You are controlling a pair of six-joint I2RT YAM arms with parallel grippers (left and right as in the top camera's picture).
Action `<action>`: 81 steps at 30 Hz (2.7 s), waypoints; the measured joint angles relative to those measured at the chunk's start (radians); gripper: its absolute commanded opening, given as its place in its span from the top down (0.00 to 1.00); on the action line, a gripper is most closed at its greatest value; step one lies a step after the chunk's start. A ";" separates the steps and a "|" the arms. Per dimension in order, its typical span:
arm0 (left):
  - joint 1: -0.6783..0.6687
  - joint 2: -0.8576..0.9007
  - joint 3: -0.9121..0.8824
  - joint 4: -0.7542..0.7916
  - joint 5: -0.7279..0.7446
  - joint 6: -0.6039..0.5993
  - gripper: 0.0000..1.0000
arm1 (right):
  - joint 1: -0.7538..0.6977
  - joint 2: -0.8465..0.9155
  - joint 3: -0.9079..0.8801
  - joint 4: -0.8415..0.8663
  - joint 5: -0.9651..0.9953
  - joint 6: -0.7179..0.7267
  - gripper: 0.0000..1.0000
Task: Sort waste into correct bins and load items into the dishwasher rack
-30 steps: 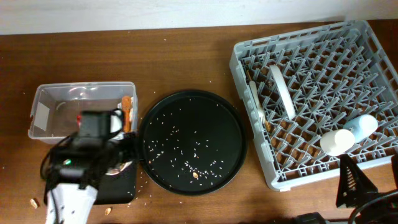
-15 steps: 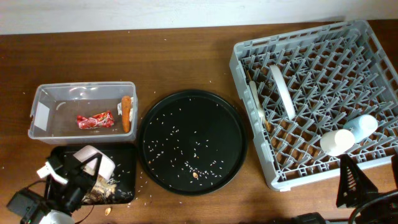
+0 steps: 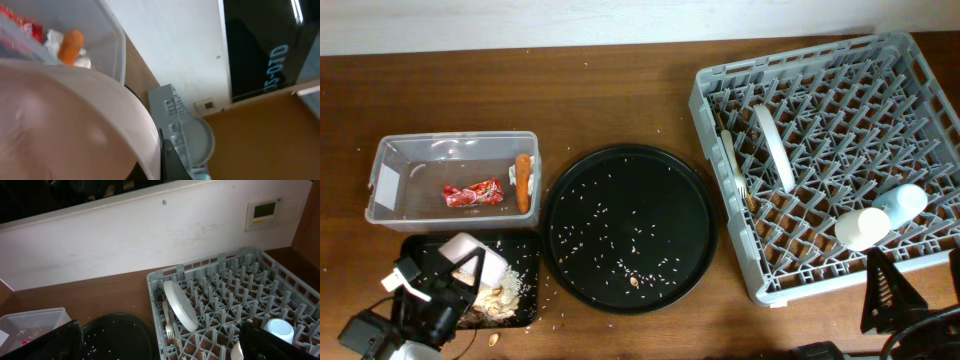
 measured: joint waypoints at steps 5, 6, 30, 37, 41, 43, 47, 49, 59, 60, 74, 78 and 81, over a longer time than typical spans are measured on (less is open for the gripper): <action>-0.002 0.000 -0.003 -0.001 -0.034 0.060 1.00 | 0.000 0.000 0.000 0.000 0.000 0.000 0.01; -0.002 0.000 -0.003 -0.034 -0.008 0.060 1.00 | 0.000 0.000 0.000 -0.001 0.000 0.000 0.01; -1.136 0.108 0.576 0.233 -0.637 -0.272 1.00 | 0.000 0.001 0.000 0.000 0.000 0.000 0.01; -1.464 0.565 0.584 1.281 -0.708 -0.727 1.00 | 0.000 0.001 0.000 0.001 -0.003 0.000 0.01; -1.584 0.792 0.580 1.675 -0.710 -0.994 1.00 | 0.000 0.002 0.000 0.000 -0.003 0.000 0.01; -1.637 0.820 0.580 1.730 -0.715 -1.093 1.00 | 0.000 0.002 0.000 -0.001 -0.003 0.000 0.01; -1.785 0.820 0.580 1.750 -0.737 -1.165 1.00 | 0.000 0.002 0.000 0.000 -0.003 0.000 0.01; -1.871 0.820 0.580 1.752 -0.764 -1.200 1.00 | 0.000 0.002 0.000 0.000 -0.003 0.000 0.01; -2.026 0.820 0.580 1.755 -0.905 -1.349 1.00 | 0.000 0.002 0.000 -0.001 -0.003 0.000 0.01; -2.027 0.820 0.579 1.756 -0.909 -1.365 1.00 | 0.000 0.002 0.000 0.000 -0.003 0.000 0.01; -2.023 0.820 0.446 1.838 -1.079 -1.457 1.00 | 0.000 0.002 0.000 -0.001 -0.003 0.000 0.01; -2.023 0.830 0.446 1.846 -1.086 -1.460 1.00 | 0.000 0.002 0.000 0.000 -0.003 0.001 0.02; -2.024 0.873 0.446 1.857 -1.086 -1.474 0.93 | 0.000 0.002 0.000 0.000 -0.003 0.000 0.01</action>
